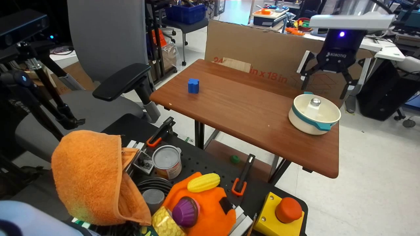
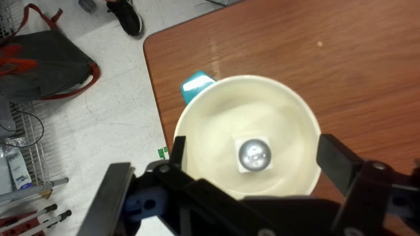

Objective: Pick up the salt cellar and put it in the pot

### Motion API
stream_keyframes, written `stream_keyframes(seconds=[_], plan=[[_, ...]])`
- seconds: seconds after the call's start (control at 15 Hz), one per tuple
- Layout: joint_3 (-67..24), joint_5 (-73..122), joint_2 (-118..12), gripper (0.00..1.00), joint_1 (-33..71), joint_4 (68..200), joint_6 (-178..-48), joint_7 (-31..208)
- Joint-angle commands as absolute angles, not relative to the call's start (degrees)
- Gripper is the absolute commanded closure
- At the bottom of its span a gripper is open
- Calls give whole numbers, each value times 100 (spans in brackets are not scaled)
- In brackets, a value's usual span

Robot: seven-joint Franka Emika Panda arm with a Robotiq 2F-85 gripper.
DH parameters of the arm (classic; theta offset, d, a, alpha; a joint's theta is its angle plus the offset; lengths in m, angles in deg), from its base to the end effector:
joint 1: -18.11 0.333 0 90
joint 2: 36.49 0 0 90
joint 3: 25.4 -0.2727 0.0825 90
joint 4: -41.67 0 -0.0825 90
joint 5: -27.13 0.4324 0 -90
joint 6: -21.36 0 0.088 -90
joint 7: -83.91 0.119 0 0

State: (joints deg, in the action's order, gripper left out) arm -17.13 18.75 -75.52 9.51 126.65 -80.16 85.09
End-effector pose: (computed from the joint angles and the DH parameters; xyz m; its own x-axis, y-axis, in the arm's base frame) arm 0.6470 -0.2031 0.1821 0.8878 -0.2650 -0.3762 -0.1930 -0.9566 0.2181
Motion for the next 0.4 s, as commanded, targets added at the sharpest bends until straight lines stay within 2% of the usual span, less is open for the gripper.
stream_keyframes(seconds=[0.0, 0.33], plan=[[-1749, 1932, -7303, 0, 952, 12792, -7744, 8542], [-1786, 2033, -6689, 0, 1008, 13217, -7388, 8632]])
